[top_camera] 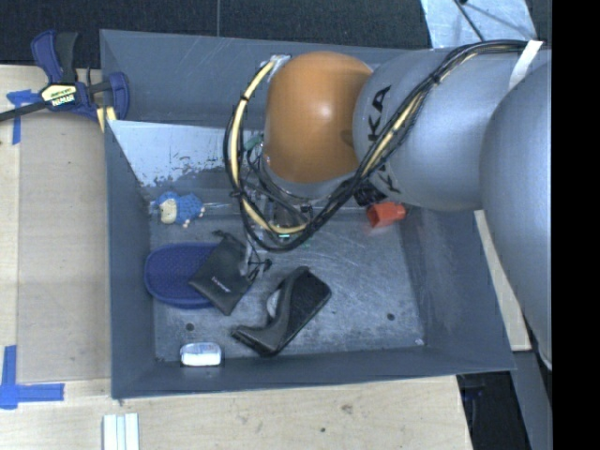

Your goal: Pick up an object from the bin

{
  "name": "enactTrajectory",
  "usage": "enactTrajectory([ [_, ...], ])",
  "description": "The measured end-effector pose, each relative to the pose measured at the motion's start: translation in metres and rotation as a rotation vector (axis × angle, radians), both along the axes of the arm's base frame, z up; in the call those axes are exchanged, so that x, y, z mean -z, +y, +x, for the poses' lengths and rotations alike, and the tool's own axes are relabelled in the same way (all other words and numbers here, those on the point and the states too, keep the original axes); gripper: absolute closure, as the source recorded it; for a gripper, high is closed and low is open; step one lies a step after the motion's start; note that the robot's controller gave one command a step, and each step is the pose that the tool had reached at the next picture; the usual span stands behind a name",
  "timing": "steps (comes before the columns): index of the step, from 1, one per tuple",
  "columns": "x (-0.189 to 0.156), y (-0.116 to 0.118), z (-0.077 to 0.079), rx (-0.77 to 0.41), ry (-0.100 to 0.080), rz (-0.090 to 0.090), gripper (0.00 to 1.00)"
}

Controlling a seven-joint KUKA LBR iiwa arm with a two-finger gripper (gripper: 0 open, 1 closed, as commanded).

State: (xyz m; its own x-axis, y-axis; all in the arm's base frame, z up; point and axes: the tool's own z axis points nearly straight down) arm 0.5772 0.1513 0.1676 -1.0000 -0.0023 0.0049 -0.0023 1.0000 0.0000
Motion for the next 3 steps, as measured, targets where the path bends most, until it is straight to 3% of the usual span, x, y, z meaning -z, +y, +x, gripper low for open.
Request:
enactTrajectory([
  [1, 0.098, 0.001, 0.02, 0.072, 0.001, -0.001, 0.0],
  [2, 0.091, 0.001, 0.024, 0.075, -0.014, 0.002, 1.0],
  [3, 0.095, 0.033, 0.038, -0.253, -0.014, -0.002, 1.0],
])
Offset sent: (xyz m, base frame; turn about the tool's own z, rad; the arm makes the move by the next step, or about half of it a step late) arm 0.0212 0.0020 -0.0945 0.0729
